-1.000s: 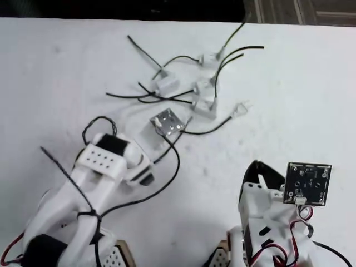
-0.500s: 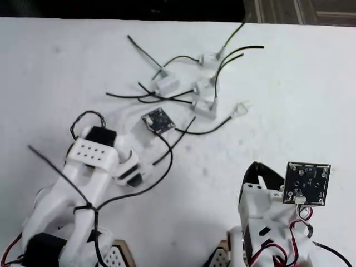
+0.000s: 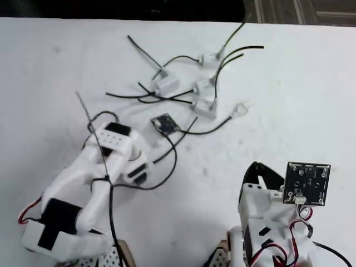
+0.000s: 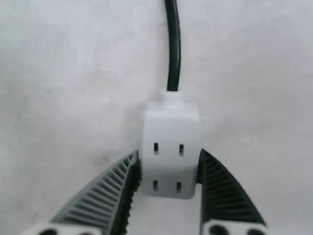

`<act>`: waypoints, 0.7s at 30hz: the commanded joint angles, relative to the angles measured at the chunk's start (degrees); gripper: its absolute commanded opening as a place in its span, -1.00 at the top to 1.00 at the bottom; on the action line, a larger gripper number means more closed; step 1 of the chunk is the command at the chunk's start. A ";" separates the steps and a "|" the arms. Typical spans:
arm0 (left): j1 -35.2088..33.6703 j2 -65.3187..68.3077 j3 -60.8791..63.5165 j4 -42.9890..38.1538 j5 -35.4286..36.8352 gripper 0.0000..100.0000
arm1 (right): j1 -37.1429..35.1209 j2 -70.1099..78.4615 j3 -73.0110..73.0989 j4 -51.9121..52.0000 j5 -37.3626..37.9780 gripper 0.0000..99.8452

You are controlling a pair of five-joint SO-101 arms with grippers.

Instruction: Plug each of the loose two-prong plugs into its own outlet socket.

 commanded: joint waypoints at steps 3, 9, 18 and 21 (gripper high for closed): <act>8.22 0.13 -2.64 -2.73 4.31 0.84 | -0.40 0.40 -1.76 0.31 0.35 0.96; 8.75 0.31 -4.04 -8.18 8.79 0.84 | -0.40 0.40 -1.76 0.31 0.35 0.96; 8.84 -0.22 -6.51 -7.12 16.70 0.52 | -0.40 0.40 -1.76 0.31 0.35 0.96; 8.84 -0.22 -6.68 -4.92 15.82 0.52 | -0.40 0.40 -1.76 0.31 0.35 0.96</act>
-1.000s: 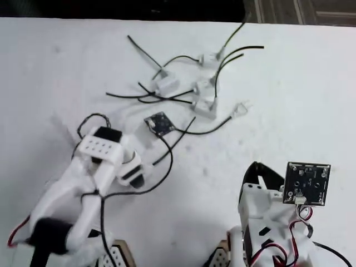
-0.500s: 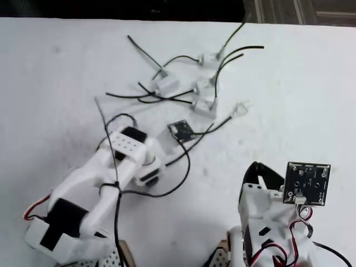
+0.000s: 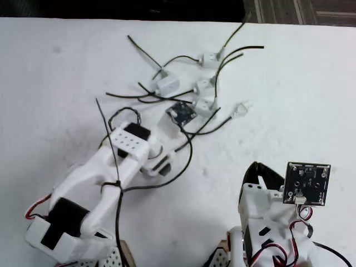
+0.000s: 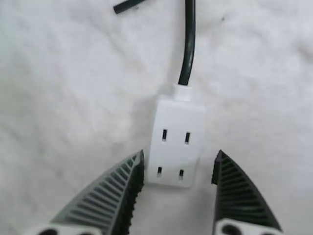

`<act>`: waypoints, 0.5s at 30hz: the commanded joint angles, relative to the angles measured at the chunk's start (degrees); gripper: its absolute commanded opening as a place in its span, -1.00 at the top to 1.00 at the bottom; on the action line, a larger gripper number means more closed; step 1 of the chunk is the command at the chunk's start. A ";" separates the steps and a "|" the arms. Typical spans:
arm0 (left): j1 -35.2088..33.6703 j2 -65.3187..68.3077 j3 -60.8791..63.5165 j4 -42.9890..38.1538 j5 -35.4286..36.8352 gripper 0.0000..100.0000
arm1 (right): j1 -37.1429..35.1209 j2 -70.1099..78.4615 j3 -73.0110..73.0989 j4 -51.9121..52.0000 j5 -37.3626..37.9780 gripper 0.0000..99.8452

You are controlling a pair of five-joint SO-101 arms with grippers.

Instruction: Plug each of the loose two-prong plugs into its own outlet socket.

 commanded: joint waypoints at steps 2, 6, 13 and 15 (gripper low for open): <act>0.48 -0.66 -4.13 5.19 -0.35 0.52 | -0.40 0.40 -1.76 0.31 0.35 0.96; -0.13 -1.10 -10.46 14.07 -0.44 0.48 | -0.40 0.40 -1.67 0.31 0.35 0.96; -7.08 -14.81 -19.60 23.82 -0.35 0.48 | -0.31 0.40 3.87 -2.42 3.78 0.96; -9.80 -20.70 -19.60 25.76 -0.18 0.48 | -0.31 0.48 5.10 -3.91 5.19 0.96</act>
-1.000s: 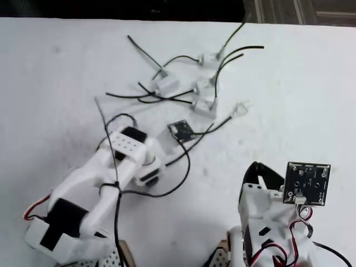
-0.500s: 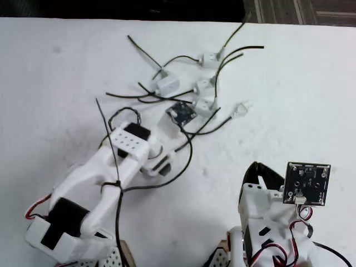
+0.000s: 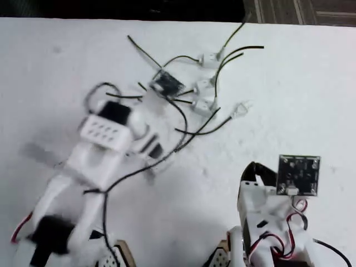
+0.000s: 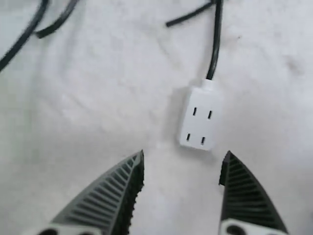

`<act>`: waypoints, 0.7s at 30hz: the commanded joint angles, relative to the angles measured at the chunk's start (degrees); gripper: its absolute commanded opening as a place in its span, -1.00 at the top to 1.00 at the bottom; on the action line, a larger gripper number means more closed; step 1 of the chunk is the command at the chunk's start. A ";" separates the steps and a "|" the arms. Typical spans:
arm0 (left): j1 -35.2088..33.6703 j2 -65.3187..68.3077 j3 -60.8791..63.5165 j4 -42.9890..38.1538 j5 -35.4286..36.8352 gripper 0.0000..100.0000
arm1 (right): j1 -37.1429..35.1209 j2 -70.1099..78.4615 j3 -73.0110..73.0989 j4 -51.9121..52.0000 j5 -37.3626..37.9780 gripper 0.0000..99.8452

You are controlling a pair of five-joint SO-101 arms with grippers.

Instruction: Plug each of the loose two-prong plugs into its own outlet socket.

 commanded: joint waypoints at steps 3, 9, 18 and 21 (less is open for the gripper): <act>-9.89 -20.44 -0.35 5.98 -0.26 0.48 | -0.22 1.19 2.29 -5.23 5.27 0.96; -21.58 -37.32 17.85 0.35 -0.26 0.48 | -0.22 16.40 3.96 -11.47 11.16 0.96; -34.59 -61.23 49.67 -15.21 -0.09 0.48 | -0.22 47.52 -4.57 -26.07 10.64 0.95; -35.91 -66.77 55.47 -16.44 -0.09 0.48 | -0.22 57.10 -9.23 -27.30 7.56 0.83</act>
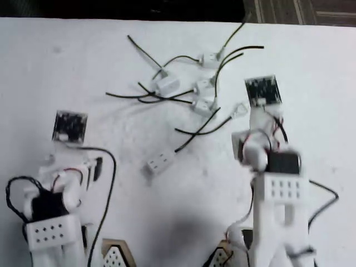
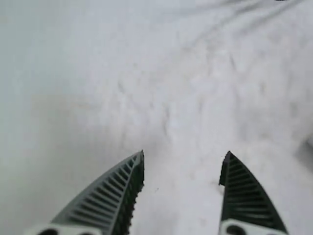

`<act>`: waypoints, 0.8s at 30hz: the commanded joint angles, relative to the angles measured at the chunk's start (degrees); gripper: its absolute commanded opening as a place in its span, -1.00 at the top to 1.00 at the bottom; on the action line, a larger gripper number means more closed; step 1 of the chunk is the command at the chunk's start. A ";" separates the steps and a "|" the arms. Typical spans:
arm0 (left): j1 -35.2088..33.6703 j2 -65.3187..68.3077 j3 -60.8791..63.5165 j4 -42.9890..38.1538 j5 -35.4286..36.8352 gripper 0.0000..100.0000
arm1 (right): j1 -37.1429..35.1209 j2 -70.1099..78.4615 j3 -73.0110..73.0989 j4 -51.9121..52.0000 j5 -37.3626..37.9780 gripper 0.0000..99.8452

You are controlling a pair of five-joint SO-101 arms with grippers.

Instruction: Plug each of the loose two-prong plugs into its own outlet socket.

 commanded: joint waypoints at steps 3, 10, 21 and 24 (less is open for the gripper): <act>-2.68 -12.09 9.14 -2.20 0.00 0.48 | -0.22 17.45 -10.90 -2.15 -9.76 0.64; -2.68 -15.78 11.25 -0.44 0.00 0.48 | -1.54 38.46 -24.70 -7.69 -19.78 0.62; -2.68 -15.78 11.43 -0.18 -0.18 0.48 | -2.07 66.15 -45.10 -14.02 -31.56 0.62; -2.68 -15.78 11.52 -0.18 -0.26 0.48 | -1.71 71.25 -49.14 -13.93 -32.70 0.62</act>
